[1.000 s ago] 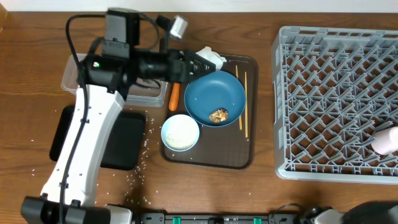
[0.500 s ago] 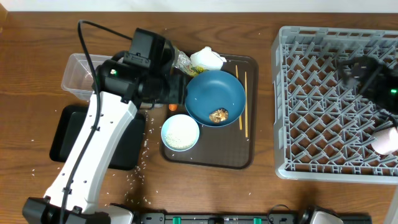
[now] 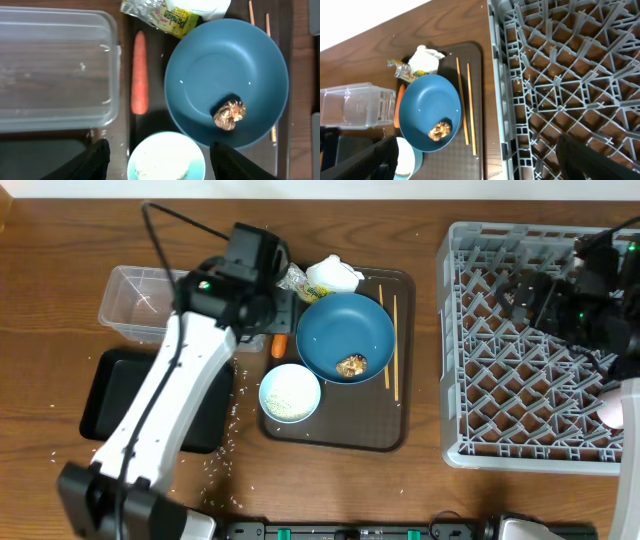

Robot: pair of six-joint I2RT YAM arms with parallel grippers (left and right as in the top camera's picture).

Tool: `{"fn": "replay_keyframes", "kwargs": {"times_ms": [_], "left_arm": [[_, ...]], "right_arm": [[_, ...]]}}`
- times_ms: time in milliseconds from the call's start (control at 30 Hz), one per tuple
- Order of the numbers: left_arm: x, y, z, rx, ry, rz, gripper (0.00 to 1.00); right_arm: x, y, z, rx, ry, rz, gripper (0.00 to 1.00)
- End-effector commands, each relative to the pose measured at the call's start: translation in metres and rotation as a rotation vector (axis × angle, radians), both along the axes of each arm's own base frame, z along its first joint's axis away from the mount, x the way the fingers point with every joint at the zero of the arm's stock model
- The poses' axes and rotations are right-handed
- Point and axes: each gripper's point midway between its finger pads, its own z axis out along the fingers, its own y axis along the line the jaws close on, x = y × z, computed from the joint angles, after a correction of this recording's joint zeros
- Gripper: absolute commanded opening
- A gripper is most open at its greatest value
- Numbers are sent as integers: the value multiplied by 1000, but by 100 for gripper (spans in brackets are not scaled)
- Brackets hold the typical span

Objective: Sort waste into correct bins and load items into the dishwasher rack
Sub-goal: 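Move the left gripper down to the rim of the blue plate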

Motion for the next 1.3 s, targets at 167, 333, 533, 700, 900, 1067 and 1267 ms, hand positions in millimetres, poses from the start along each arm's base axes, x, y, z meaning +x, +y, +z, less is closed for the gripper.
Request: {"fn": "replay_keyframes", "kwargs": {"times_ms": [167, 333, 533, 700, 900, 1067, 1267], "left_arm": [[22, -33, -27, 21, -26, -93, 65], [13, -43, -55, 52, 49, -126, 65], [16, -40, -115, 100, 166, -104, 64], [18, -38, -136, 98, 209, -51, 54], [14, -46, -151, 89, 243, -68, 46], [8, -57, -166, 52, 293, -92, 30], [9, -62, -167, 26, 293, -100, 28]], "right_arm": [[4, 5, -10, 0, 33, 13, 93], [2, 6, -11, 1, 40, 14, 93], [2, 6, -11, 2, 41, 14, 93], [-1, 6, -14, 4, 57, 14, 93], [-1, 6, -14, 4, 57, 13, 93], [-1, 6, -14, 3, 56, 13, 94], [-1, 5, -14, 0, 57, 11, 94]]}}
